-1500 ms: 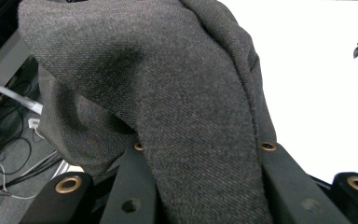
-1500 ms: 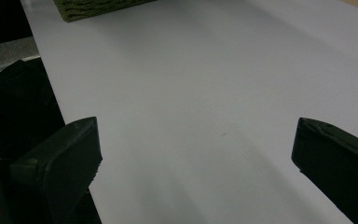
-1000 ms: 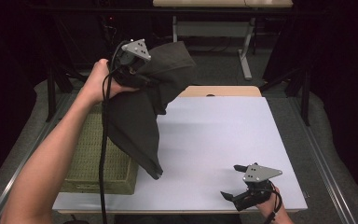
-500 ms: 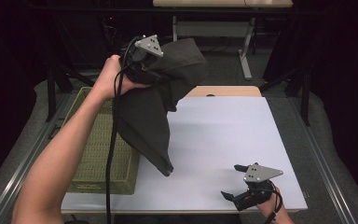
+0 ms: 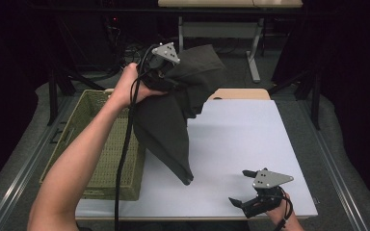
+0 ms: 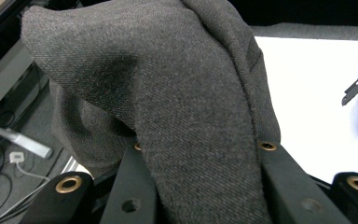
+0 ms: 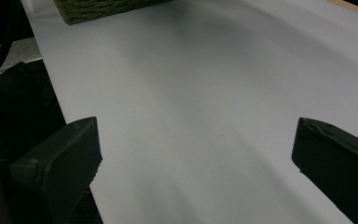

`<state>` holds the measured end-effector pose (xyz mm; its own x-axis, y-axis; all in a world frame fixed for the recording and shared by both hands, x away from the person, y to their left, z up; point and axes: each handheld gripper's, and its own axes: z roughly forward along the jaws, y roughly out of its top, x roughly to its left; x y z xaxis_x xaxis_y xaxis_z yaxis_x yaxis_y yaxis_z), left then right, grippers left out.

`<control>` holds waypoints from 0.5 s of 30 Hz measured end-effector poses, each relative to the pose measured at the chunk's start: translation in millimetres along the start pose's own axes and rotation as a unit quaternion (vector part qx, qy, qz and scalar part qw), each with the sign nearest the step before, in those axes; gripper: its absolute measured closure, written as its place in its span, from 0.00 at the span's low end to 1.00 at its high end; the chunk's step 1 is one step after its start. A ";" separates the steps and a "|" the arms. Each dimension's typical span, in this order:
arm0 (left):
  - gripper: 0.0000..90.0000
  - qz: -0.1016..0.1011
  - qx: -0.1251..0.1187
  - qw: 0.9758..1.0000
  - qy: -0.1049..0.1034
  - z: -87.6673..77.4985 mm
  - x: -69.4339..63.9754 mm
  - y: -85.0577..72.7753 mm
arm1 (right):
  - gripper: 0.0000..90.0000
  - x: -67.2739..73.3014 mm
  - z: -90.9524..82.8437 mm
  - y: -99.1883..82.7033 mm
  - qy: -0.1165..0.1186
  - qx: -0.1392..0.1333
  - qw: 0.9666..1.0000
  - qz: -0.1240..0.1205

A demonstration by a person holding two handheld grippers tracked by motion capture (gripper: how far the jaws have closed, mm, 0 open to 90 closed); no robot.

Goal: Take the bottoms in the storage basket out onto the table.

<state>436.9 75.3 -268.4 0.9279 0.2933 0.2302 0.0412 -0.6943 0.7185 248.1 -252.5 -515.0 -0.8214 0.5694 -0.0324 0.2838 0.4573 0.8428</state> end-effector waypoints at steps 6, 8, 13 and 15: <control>0.81 0.005 -0.003 1.000 -0.022 9.7 -1.5 -9.7 | 0.01 0.1 -0.2 0.1 -0.002 0.001 1.000 0.001; 0.81 0.005 -0.001 1.000 -0.026 13.0 -2.4 -13.1 | 0.01 0.0 -0.1 0.1 -0.002 0.002 1.000 0.001; 0.81 0.005 -0.001 1.000 -0.030 18.6 -2.5 -20.8 | 0.01 0.0 -0.1 0.0 -0.002 0.002 1.000 0.001; 0.81 0.007 0.002 0.999 -0.032 20.2 -3.6 -22.2 | 0.01 0.5 -0.4 0.3 -0.003 0.006 1.000 0.002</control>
<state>440.2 76.4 -298.5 0.9500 0.2417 0.1974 0.0303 -0.7009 0.7126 247.5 -252.4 -514.6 -0.8174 0.5751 -0.0324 0.2931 0.4637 0.8361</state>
